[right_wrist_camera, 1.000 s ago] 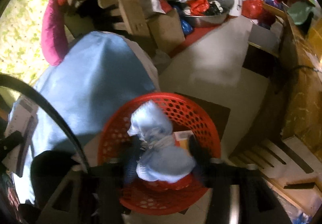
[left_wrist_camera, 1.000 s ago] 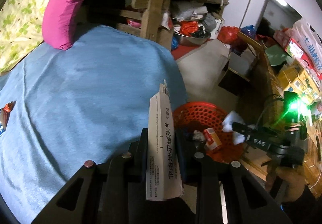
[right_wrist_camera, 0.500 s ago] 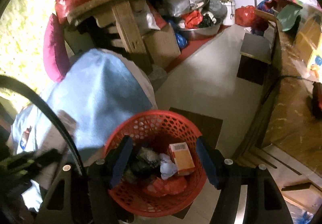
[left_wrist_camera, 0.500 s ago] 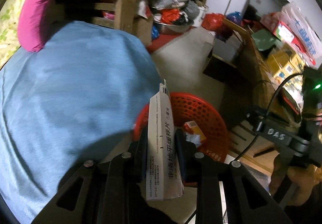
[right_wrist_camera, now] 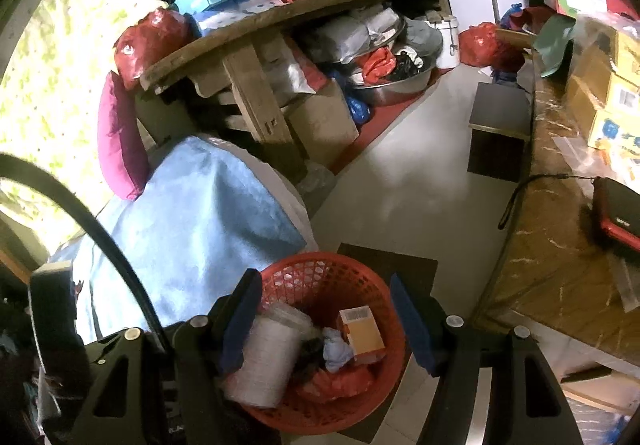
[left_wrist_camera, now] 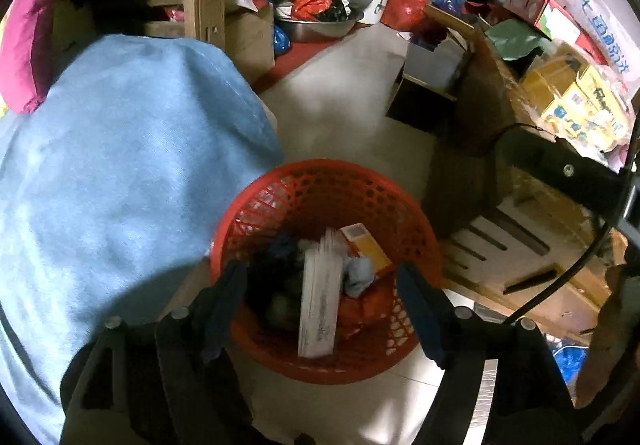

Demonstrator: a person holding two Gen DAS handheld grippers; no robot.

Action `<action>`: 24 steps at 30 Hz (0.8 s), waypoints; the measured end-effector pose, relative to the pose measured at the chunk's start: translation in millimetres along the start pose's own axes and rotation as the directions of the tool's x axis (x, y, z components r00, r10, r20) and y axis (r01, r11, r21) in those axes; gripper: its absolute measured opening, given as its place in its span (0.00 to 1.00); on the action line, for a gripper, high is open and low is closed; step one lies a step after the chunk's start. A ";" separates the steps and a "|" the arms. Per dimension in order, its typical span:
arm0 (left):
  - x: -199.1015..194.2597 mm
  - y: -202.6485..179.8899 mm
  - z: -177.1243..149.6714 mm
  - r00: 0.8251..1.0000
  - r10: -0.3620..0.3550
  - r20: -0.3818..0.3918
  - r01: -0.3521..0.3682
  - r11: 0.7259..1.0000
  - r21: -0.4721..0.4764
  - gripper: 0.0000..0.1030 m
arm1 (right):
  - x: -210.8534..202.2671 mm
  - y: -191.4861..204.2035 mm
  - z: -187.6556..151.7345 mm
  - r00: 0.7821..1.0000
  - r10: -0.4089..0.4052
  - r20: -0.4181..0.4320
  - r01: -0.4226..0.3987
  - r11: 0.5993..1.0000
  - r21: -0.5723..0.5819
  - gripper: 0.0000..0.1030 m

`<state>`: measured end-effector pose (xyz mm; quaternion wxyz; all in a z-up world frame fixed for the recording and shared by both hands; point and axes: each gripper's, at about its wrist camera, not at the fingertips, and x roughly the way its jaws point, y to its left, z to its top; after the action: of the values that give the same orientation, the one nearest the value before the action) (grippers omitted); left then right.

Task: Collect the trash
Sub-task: 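Open both grippers to drop the box and bag into the basket, then move both tools back toward the blue toothpaste box on the blanket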

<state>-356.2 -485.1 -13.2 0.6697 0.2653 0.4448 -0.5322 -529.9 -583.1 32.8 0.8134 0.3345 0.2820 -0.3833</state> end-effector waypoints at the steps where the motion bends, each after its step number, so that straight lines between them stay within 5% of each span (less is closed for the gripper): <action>1: -0.1 1.7 -0.7 1.000 0.005 -0.005 -0.005 1.000 -0.001 0.76 | 0.5 -0.5 0.2 1.000 -0.002 -0.003 0.002 1.000 -0.001 0.68; 11: -20.3 43.1 -13.8 0.998 0.064 0.023 -0.062 0.996 -0.068 0.76 | 9.9 24.6 -3.2 0.999 0.019 -0.036 -0.021 0.999 -0.044 0.68; 24: -61.3 124.2 -53.6 0.990 0.120 0.077 -0.101 0.971 -0.217 0.76 | 18.1 107.5 -11.1 0.995 0.068 -0.073 -0.081 0.979 -0.190 0.68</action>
<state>-257.4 -375.1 1.1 0.7420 0.1926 0.4532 -0.4549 -435.0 -530.6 48.2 0.8459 0.2770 0.3318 -0.3124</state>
